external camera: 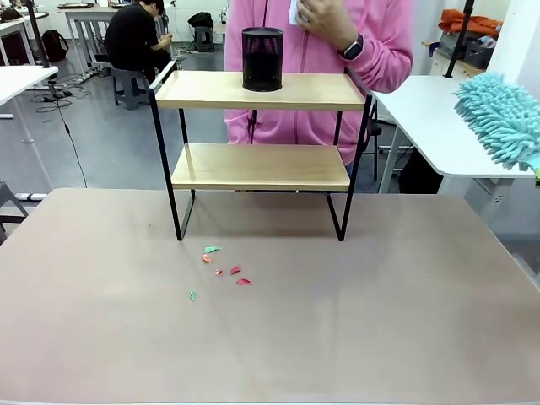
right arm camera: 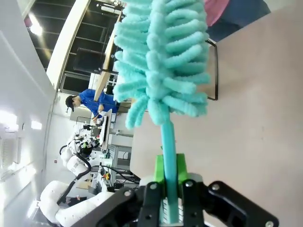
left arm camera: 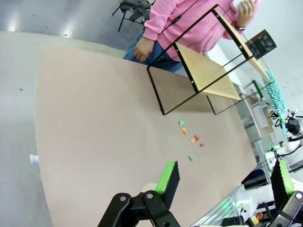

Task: Clean the shelf.
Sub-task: Hand the Duster back to the human.

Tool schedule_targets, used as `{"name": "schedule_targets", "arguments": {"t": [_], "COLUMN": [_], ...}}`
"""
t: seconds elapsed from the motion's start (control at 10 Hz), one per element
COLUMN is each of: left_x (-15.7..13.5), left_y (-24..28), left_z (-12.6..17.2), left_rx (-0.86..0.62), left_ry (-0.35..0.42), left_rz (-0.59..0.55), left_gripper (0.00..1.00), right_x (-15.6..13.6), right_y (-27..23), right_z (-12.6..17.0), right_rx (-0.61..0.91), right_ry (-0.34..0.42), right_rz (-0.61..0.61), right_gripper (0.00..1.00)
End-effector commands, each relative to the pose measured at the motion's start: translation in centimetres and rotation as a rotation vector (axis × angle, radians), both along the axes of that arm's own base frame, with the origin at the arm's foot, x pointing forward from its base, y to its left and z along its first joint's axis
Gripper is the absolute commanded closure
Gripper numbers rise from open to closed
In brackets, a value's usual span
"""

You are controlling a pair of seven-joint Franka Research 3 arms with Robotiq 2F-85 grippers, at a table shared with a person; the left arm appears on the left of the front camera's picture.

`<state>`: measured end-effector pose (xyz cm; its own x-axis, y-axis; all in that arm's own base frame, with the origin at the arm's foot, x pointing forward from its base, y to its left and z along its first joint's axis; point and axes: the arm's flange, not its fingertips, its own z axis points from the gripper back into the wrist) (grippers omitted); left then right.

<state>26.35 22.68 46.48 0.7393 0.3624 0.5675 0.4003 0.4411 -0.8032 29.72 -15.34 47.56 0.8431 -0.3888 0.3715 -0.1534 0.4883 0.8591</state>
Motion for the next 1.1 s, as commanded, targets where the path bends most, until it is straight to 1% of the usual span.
{"name": "schedule_targets", "arguments": {"t": [0.0, 0.6, 0.7, 0.8, 0.9, 1.0], "left_x": [0.1, 0.1, 0.0, 1.0, 1.3, 1.5], "left_y": [0.0, 0.0, 0.0, -1.7, -3.1, -5.7], "left_z": [0.1, 0.1, 0.0, 1.3, 2.8, 5.1], "left_rx": [-0.009, -0.009, 0.0, -0.049, -0.087, -0.078], "left_ry": [-0.026, -0.026, 0.0, -0.012, -0.035, -0.056], "left_rz": [-0.001, -0.001, 0.0, 0.004, -0.061, -0.171], "left_gripper": [0.0, 0.0, 0.0, 0.0, 0.0, 0.0], "right_x": [0.0, 0.0, 0.1, 0.0, 0.1, 0.1], "right_y": [0.1, 0.1, 0.0, -0.1, -0.7, -1.2], "right_z": [-0.2, -0.2, -0.1, 1.0, 3.9, 6.7], "right_rx": [-0.006, -0.006, 0.001, 0.017, 0.032, 0.044], "right_ry": [-0.011, -0.011, 0.003, -0.073, -0.181, -0.241], "right_rz": [0.015, 0.015, 0.002, -0.017, -0.018, 0.055], "right_gripper": [0.88, 0.88, 0.88, 0.88, 0.88, 0.88]}}
